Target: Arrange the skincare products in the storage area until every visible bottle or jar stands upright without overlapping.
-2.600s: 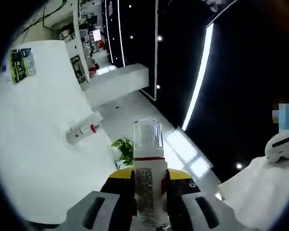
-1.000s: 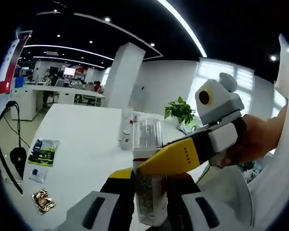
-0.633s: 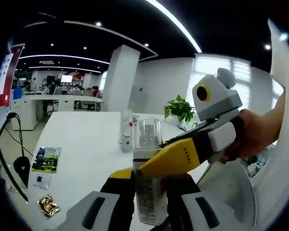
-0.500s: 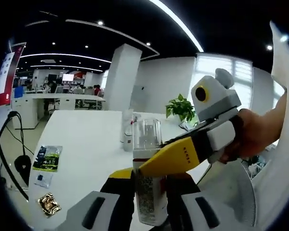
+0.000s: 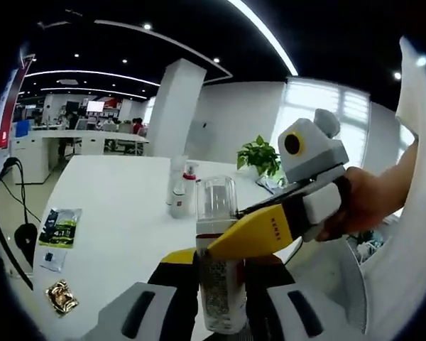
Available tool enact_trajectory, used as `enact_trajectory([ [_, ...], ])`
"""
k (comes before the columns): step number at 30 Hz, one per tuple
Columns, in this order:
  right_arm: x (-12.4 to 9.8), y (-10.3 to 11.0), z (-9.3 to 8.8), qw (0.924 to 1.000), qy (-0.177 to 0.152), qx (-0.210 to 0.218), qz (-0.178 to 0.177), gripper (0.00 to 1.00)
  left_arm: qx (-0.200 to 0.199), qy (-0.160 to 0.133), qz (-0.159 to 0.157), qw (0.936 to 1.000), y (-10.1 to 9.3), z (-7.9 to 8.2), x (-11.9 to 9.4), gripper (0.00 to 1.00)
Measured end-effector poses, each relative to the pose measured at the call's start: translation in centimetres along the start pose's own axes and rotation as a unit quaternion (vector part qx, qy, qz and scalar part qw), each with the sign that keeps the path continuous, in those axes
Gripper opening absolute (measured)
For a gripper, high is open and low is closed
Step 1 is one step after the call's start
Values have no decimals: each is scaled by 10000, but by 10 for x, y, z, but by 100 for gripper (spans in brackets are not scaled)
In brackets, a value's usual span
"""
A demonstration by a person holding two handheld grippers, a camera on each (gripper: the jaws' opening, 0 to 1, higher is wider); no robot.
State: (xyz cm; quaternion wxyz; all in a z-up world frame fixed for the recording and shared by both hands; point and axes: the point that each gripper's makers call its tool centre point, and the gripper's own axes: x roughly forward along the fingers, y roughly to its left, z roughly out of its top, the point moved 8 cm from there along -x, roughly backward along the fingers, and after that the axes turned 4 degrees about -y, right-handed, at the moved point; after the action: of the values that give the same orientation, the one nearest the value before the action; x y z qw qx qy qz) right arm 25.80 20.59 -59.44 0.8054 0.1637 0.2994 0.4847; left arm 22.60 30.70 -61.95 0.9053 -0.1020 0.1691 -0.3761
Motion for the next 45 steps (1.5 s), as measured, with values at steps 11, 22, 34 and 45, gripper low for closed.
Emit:
enact_trajectory([
  [11,-15,3,0,9969,-1,-779,123,19,113,-29,-202,9997,-9,1,4,23],
  [22,-23,-8,11,9927,112,-1201,71,19,550,199,-29,9983,-17,-4,14,25],
  [34,-30,-33,34,9912,-88,-1317,-143,19,1157,493,465,9910,-6,-11,13,32],
  [45,-41,-62,52,9896,-287,-1289,-571,19,1556,887,1481,9726,51,-5,-22,36],
])
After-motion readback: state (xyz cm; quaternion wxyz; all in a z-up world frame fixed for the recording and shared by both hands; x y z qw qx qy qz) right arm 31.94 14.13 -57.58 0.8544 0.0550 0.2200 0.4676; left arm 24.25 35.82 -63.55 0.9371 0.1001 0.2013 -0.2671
